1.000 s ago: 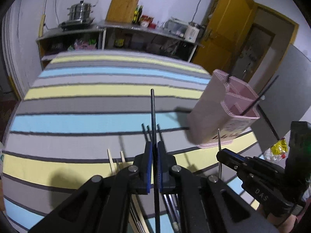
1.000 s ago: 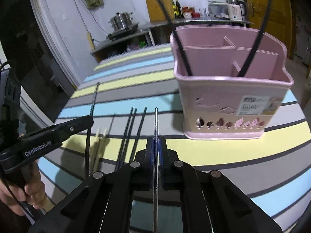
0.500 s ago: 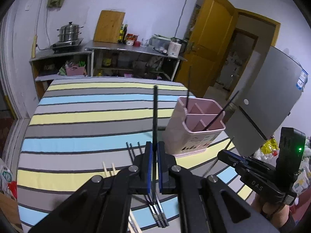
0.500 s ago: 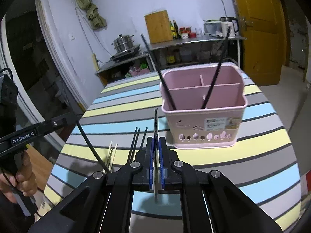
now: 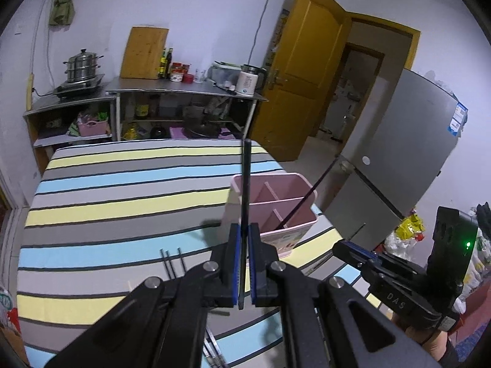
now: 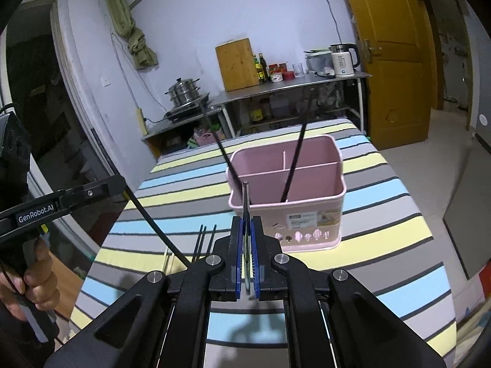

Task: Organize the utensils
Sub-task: 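Lift both held utensils and carry them over the pink basket, then drop the utensils into the basket compartments and open both grippers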

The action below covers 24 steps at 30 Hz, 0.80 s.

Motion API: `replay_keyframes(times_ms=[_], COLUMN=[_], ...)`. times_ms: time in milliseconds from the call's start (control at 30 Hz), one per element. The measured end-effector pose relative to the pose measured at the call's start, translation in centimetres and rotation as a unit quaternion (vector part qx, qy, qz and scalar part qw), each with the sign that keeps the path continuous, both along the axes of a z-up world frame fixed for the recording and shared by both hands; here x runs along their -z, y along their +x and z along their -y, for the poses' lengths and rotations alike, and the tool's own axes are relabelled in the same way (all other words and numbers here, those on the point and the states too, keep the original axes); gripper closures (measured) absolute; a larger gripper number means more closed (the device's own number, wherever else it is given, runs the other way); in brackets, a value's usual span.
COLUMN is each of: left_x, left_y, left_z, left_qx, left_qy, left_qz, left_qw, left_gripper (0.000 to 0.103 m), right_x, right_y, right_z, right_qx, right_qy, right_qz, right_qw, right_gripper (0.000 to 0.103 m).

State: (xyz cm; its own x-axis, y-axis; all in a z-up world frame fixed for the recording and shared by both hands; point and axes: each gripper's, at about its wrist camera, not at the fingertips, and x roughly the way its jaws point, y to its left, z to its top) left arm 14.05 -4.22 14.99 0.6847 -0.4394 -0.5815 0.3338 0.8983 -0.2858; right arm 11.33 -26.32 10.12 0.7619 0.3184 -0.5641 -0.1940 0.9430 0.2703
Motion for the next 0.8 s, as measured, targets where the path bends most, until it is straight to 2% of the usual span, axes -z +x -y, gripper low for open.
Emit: replay_keyframes(times_ms=[200, 567, 700, 800], left_x=[-1.7, -6.2, -6.5, -5.7], left_y=[1.4, 4.2, 5.2, 5.9], left_z=[1.5, 2.3, 2.6, 2.8], left_qx=[0.014, 0.014, 0.012, 0.011], left_qy=[-0.008, -0.039, -0.04, -0.036], left_qz=[0.009, 0.057, 0.063, 0.06], left_qw=[0.9998, 0.9975, 0.9971, 0.9975], left_gripper=[0.098, 0.098, 0.098, 0.098], right_x=[-1.7, -6.4, -6.9, -6.3], right_y=[0.6, 3.3, 4.4, 5.2], right_z=[1.4, 3.0, 3.3, 3.2], right_qx=[0.014, 0.04, 0.046, 0.046], right_qy=[0.01, 0.03, 0.04, 0.038], right_qz=[0.023, 0.084, 0.093, 0.092], right_qw=[1.0, 0.995, 0.994, 0.994], right_gripper=[0.098, 0.098, 0.098, 0.098])
